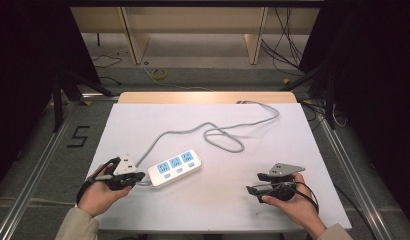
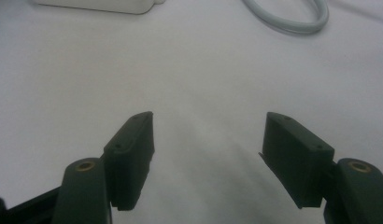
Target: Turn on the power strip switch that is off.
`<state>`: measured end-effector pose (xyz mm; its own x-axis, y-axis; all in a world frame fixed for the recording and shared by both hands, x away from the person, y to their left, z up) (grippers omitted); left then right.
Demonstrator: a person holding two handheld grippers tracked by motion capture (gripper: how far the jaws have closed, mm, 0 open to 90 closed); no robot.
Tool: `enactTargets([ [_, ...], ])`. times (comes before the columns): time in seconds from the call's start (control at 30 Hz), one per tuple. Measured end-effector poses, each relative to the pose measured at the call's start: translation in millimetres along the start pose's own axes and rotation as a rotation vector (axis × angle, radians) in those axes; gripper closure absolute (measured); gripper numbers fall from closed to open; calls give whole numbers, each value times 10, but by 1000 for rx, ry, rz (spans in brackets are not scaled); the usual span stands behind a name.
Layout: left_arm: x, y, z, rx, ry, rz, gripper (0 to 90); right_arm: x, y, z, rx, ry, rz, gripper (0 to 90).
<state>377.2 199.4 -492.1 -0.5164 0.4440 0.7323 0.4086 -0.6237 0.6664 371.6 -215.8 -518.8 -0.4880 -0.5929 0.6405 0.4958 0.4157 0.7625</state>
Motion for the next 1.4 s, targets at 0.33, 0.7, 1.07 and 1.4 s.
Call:
enactTargets([
  [0.33,-18,88,-41,4,-19,57,896,3,3,5,-2,2,-3,347],
  [0.7,-42,196,-96,72,-64,76,897,-4,-4,9,2,3,1,348],
  [1.07,-62,312,-117,72,-87,107,897,-8,-6,11,6,2,-1,347],
  [1.4,-48,364,-97,78,-95,122,897,-11,-9,10,8,2,1,347],
])
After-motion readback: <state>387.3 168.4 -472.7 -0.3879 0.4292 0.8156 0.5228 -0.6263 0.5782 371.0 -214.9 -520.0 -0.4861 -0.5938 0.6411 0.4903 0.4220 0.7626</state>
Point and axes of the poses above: each handheld gripper's, and its own axes: x roughly backward along the jaws, y roughly out of its top, z roughly to its left, the point moved 6 cm from there along -x, roughly forward along the jaws, and after that the axes turned 1 degree about -z, right-handed, at the moved point
